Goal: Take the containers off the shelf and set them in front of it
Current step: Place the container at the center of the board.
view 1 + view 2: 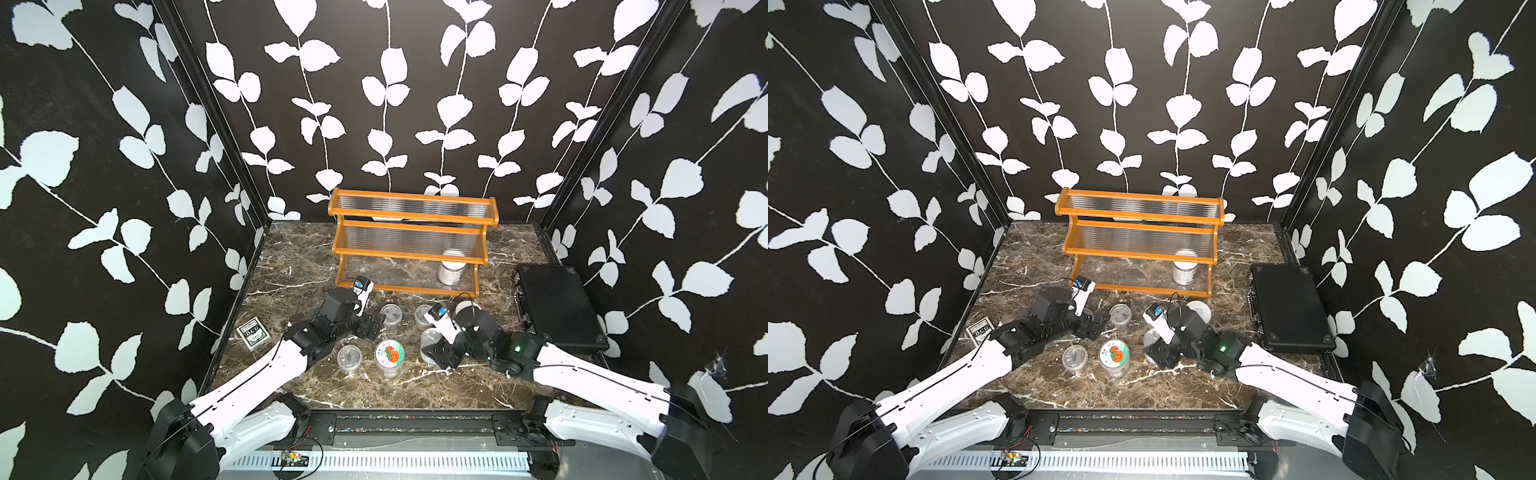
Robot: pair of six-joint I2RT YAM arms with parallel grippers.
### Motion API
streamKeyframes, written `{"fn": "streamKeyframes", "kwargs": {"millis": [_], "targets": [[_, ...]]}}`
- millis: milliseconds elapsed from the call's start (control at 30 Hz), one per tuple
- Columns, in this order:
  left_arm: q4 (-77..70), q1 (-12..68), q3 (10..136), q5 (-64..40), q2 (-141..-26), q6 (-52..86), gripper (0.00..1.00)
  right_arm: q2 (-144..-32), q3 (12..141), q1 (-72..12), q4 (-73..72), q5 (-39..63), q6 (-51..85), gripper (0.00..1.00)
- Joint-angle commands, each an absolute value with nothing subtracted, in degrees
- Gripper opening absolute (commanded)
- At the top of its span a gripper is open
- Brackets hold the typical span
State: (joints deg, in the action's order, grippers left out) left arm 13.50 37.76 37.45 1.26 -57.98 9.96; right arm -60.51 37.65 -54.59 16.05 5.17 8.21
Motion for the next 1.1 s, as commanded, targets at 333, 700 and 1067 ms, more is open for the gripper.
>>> {"fn": "streamKeyframes", "kwargs": {"millis": [333, 700, 1067], "targets": [[14.09, 37.0, 40.49, 0.61, -58.1, 8.62, 0.99, -68.8, 32.21, -59.41, 3.04, -2.52, 5.37, 0.62], [14.12, 36.74, 39.73, 0.28, -57.77, 8.97, 0.99, -69.61, 28.65, -59.71, 2.8, -2.42, 6.94, 0.71], [14.51, 36.65, 39.81, 0.35, -57.94, 8.58, 0.99, -67.28, 28.06, -59.78, 5.8, 0.56, 6.26, 0.83]]}}
